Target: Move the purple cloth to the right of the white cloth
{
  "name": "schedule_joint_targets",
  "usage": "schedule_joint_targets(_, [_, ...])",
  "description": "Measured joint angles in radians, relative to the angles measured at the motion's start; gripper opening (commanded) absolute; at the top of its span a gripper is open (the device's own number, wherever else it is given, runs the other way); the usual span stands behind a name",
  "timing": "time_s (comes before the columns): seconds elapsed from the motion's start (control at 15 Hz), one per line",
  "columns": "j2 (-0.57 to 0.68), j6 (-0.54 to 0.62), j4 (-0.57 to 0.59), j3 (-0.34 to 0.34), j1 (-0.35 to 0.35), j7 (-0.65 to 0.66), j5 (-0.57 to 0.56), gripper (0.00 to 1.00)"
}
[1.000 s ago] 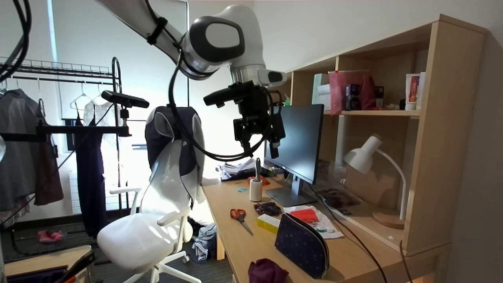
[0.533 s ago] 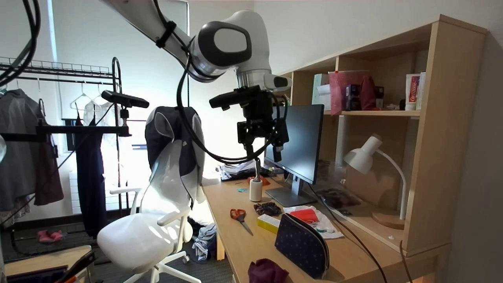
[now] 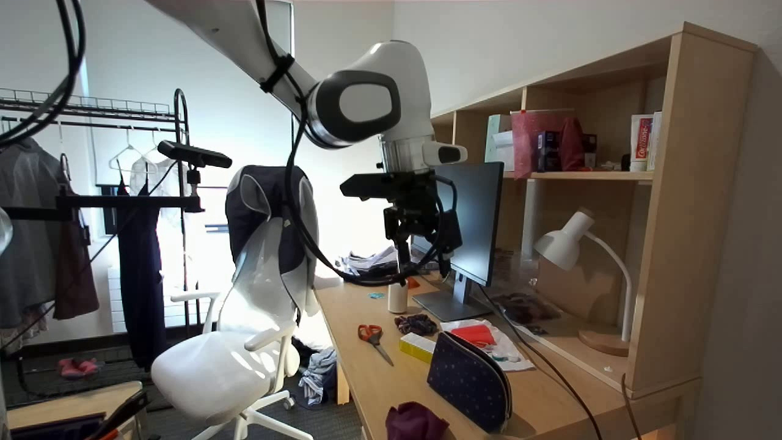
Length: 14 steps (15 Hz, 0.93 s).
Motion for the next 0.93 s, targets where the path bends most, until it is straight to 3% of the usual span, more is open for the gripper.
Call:
schedule_joint_targets(0.27, [0.086, 0.134, -0.038, -0.001, -0.026, -0.111, 0.22, 1.0])
schedule_joint_targets(0.47, [0.172, 0.147, -0.037, 0.01, -0.058, -0.193, 0.356, 1.0])
schedule_joint_targets(0.93, [0.279, 0.07, 0.005, 0.045, -0.135, -0.199, 0.37, 1.0])
